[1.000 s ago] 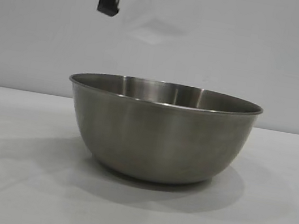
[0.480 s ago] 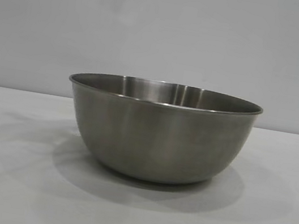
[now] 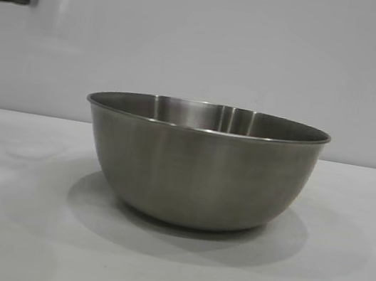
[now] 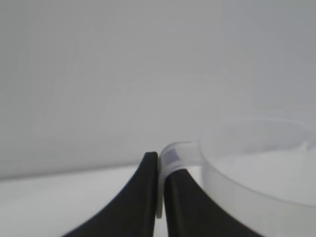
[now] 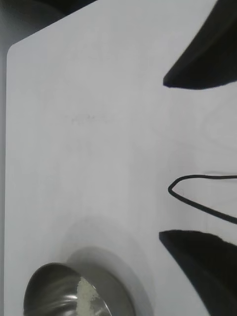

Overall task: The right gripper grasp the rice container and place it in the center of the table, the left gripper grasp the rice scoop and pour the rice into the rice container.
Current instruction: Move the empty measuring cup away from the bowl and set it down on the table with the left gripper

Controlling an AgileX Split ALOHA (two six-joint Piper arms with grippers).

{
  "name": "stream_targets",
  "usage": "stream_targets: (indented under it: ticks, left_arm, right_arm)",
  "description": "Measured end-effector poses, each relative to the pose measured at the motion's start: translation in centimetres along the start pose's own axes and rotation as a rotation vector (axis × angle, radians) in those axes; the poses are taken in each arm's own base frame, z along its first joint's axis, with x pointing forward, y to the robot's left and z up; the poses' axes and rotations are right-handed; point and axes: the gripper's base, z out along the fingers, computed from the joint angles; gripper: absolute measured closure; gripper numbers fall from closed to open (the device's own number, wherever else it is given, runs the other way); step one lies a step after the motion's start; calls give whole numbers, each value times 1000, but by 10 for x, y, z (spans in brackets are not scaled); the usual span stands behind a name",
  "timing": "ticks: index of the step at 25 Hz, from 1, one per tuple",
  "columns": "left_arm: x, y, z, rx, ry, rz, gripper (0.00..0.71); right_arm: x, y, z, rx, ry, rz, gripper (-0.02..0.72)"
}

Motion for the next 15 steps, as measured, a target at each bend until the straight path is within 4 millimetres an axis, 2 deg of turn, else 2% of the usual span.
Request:
stream_targets:
  ticks: [5,12,13,14,15]
  left_arm:
    - [31,1,4,-9,108,-17,710]
    - [40,0,11,-6,126,-22,710]
    - [41,0,11,-3,131,-21,662]
    - [43,0,11,-3,135,-20,662]
    - [44,0,11,-3,139,-20,584]
  right_arm:
    - [0,0,0,0,0,0,201]
    - [0,0,0,0,0,0,201]
    - [0,0,0,0,0,0,201]
    - [0,0,0,0,0,0,201]
    - [0,0,0,0,0,0,201]
